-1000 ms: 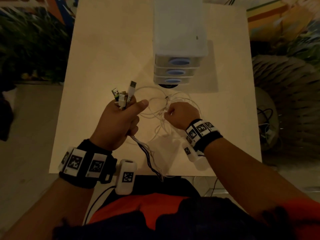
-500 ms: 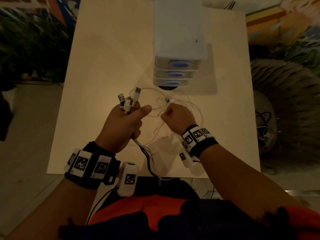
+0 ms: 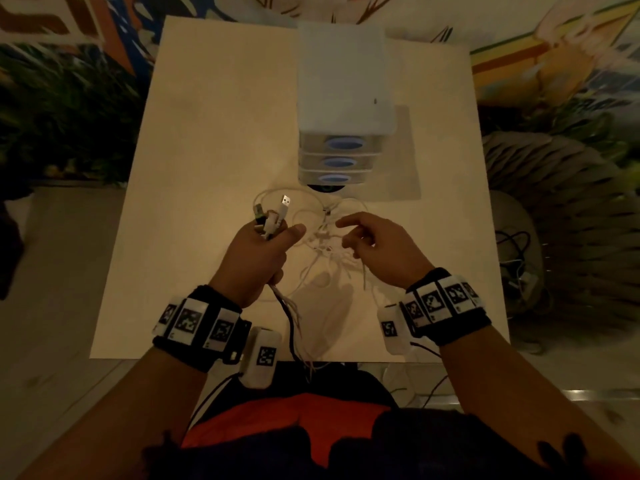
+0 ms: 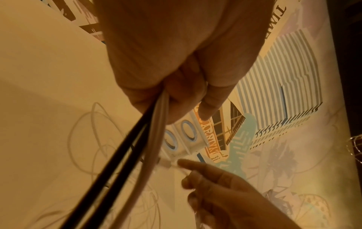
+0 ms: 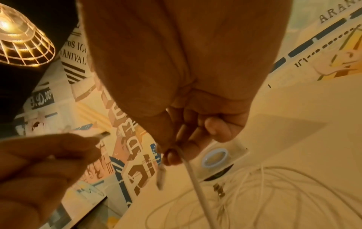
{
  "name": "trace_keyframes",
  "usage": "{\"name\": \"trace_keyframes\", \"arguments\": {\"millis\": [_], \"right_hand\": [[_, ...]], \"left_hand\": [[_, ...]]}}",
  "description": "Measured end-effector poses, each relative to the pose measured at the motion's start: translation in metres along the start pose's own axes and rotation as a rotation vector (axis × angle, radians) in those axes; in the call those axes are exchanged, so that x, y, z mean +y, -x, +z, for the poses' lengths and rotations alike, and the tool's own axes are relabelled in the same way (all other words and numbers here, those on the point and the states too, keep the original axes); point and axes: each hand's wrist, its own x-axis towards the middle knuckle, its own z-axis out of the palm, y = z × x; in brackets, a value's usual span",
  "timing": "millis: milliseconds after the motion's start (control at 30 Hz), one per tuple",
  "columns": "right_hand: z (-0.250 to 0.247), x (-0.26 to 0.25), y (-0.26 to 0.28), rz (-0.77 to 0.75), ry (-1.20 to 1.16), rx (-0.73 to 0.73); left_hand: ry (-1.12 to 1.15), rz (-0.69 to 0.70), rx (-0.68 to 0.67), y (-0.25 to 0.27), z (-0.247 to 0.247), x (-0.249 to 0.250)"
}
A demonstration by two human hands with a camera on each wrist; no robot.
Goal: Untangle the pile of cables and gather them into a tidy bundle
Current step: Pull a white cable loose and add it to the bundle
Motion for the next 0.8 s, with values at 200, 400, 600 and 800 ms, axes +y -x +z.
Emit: {"name": "trace_keyframes", "arguments": {"millis": [200,400,600,800], "right_hand": [[-0.016,-0.025,0.015,-0.186,-0.195,-0.005],[-0.036,-0.027,0.019,-0.204,-0.171,-0.117],[-0.032,0.04,0.012,-0.219,0.338,-0.142],[-0.048,0.067,0.002,-0.208,0.296,0.309]], "left_hand": [[-0.242,0.223,-0.081,0.007,0.025,0.007],[-0.379,0.356,-0.016,0.007,0.026,0.018],[0.101,0.321,0.069,0.008,0.013,0.035],[0.171,0.359,0.059,0.017,0.007,0.037]]}}
